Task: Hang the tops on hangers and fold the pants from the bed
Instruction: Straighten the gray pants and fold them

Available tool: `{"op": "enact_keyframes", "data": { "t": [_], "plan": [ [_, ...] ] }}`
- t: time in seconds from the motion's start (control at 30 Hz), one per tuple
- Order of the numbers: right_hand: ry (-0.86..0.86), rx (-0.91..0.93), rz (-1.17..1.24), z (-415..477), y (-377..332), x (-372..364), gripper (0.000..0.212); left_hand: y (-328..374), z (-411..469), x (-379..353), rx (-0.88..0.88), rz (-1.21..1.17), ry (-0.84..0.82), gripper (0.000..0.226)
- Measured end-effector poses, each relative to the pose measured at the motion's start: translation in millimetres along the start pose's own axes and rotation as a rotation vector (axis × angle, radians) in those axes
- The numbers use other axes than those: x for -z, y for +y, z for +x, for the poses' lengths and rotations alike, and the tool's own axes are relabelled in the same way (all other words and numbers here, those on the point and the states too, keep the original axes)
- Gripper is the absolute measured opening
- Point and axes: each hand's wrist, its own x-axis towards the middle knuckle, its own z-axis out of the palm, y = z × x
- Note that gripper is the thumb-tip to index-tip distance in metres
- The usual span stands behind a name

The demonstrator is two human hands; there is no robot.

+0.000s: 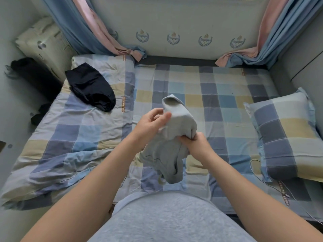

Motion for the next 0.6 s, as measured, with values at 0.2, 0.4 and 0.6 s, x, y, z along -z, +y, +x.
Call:
{"op": "enact_keyframes", "data": {
  "t": [0.2,0.4,0.6],
  "plan": [
    [0.092,0.085,0.330,-5,-30,12,0.013,-58,-8,14,0.168,0.312,-0.150,0.071],
    [0.066,0.046,0.669,-12,-39,33,0.026,-86,-10,9,0.545,0.036,-0.189,0.102],
    [0.086,0.071,0.660,-14,-32,45,0.025,-68,-10,-18,0.424,-0.378,-0.097,0.056]
  ]
}}
